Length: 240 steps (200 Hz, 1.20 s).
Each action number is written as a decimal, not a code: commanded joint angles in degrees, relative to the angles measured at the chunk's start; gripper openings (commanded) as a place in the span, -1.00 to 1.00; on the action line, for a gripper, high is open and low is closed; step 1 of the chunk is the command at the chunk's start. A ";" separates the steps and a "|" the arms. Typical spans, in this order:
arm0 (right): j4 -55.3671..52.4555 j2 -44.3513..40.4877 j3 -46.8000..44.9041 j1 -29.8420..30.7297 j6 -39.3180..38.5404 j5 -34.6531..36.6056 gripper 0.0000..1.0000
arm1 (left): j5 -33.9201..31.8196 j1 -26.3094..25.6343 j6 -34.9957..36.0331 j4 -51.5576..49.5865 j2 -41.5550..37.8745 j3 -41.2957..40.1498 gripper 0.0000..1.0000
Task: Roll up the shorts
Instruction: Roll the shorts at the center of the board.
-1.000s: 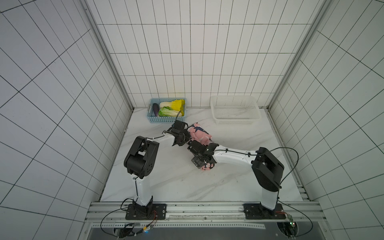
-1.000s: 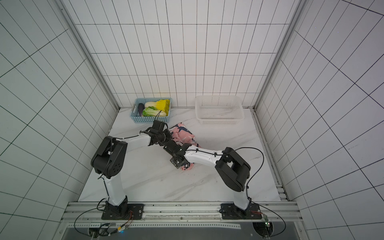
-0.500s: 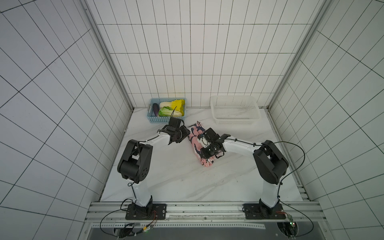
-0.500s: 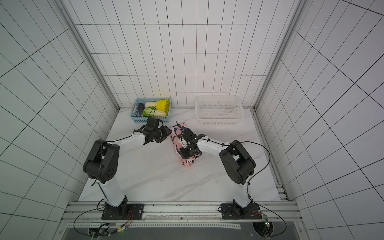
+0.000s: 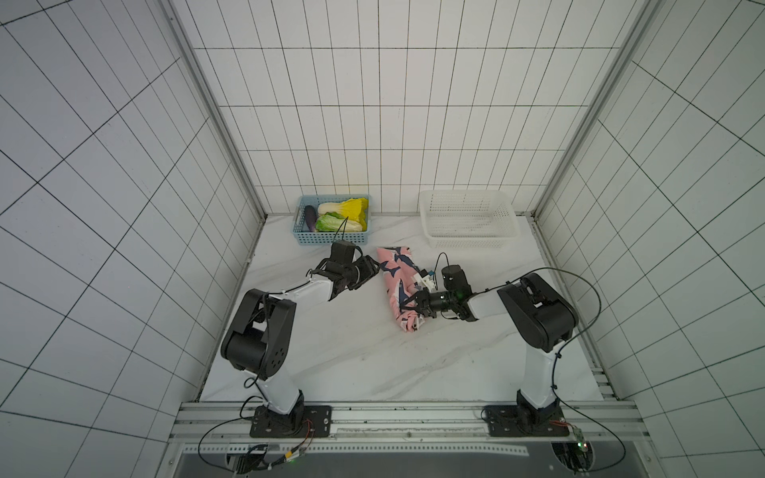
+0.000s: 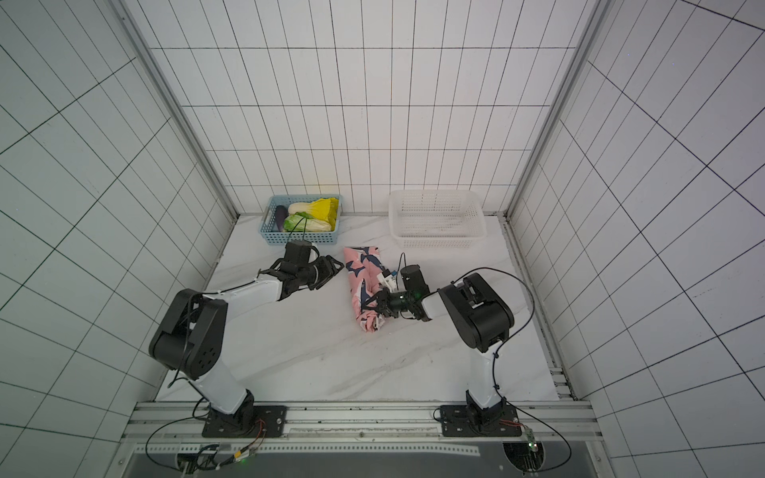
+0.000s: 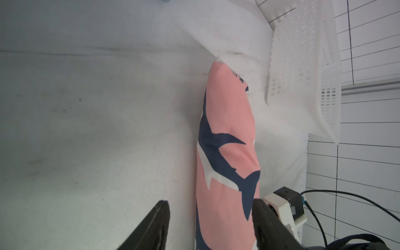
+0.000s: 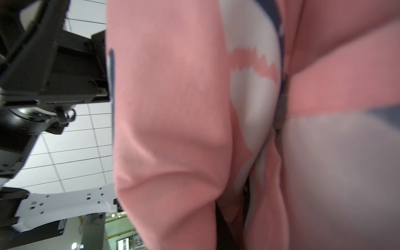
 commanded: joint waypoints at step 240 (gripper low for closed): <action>-71.79 -19.79 10.85 -1.04 -39.44 35.81 0.98 | -10.86 -4.18 6.85 -7.43 12.61 14.30 -1.00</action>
